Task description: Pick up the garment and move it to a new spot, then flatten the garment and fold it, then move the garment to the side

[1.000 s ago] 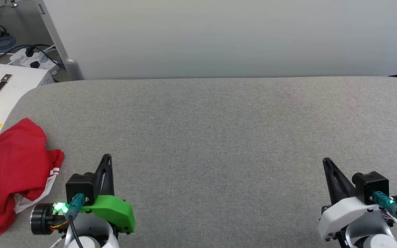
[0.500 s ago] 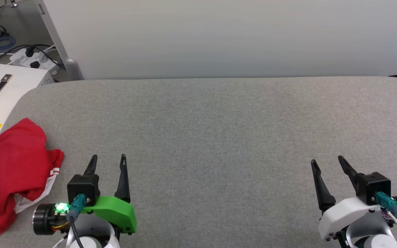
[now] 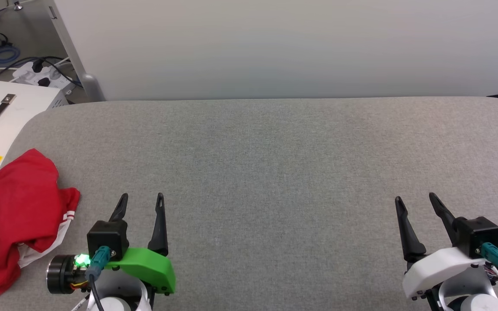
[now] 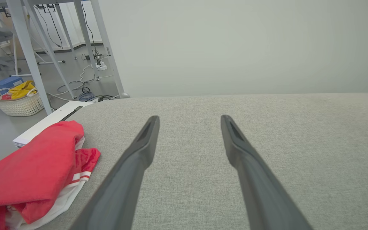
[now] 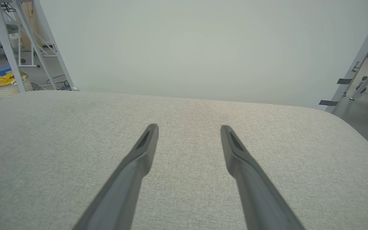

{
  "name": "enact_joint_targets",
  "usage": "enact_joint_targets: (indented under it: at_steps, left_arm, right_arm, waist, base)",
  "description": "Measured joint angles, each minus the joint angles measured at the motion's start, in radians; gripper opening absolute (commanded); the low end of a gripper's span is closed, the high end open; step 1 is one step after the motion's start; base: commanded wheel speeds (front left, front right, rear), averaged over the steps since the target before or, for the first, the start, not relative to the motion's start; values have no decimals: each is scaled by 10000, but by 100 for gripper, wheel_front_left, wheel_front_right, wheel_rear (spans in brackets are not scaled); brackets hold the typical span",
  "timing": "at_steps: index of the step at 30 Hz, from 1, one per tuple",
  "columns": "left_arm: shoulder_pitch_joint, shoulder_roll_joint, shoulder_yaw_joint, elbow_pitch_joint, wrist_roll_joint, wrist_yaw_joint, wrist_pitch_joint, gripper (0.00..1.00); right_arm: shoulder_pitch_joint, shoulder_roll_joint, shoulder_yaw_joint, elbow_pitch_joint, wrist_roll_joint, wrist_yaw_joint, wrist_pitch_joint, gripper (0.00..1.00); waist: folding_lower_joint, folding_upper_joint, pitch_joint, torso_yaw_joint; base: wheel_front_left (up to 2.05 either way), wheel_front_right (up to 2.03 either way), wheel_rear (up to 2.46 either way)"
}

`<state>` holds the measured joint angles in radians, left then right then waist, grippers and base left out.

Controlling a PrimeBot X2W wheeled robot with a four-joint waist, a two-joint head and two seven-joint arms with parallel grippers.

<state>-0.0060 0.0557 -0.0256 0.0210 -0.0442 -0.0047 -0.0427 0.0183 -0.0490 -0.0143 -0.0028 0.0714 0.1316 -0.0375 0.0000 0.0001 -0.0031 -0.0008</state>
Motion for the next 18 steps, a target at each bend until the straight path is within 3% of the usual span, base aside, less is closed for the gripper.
enact_joint_targets:
  at_steps: [18]
  left_arm:
    - [-15,0,-161,171,-378,-98,-374,100]
  right_arm:
    - [54,0,-151,-140,334,0,-288,100]
  waist:
    - [0,0,-29,96]
  base:
    - [0,0,0]
